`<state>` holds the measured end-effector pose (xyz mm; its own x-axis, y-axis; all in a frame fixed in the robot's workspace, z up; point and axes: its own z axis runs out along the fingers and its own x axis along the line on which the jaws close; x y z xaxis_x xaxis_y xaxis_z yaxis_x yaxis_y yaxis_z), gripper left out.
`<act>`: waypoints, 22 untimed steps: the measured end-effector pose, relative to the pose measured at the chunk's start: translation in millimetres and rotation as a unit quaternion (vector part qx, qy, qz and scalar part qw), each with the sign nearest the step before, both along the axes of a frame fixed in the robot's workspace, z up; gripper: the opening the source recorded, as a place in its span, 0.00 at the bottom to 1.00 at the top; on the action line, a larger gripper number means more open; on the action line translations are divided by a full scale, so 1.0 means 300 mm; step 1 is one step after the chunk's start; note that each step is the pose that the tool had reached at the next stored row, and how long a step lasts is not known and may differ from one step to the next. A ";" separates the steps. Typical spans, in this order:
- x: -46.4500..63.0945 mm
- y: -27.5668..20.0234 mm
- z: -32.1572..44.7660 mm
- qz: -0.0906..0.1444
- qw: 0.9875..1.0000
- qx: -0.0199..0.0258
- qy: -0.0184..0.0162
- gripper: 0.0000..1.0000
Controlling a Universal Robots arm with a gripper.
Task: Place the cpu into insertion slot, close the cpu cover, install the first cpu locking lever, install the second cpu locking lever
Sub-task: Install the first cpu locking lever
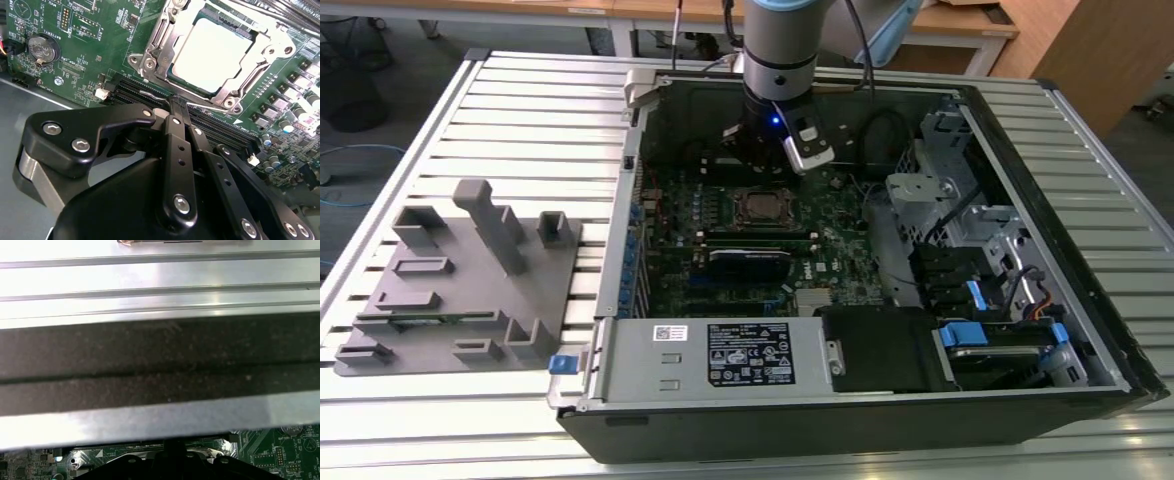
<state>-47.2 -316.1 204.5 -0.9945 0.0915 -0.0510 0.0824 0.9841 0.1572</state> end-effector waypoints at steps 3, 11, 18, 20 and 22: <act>0.000 0.000 0.000 0.000 1.000 0.000 -0.002 0.10; 0.000 0.001 0.000 -0.002 1.000 0.000 -0.003 0.10; 0.000 0.006 0.000 -0.004 1.000 0.000 -0.003 0.10; 0.000 0.007 0.000 -0.004 1.000 0.000 -0.003 0.10; 0.000 0.007 0.000 -0.004 1.000 0.000 -0.003 0.10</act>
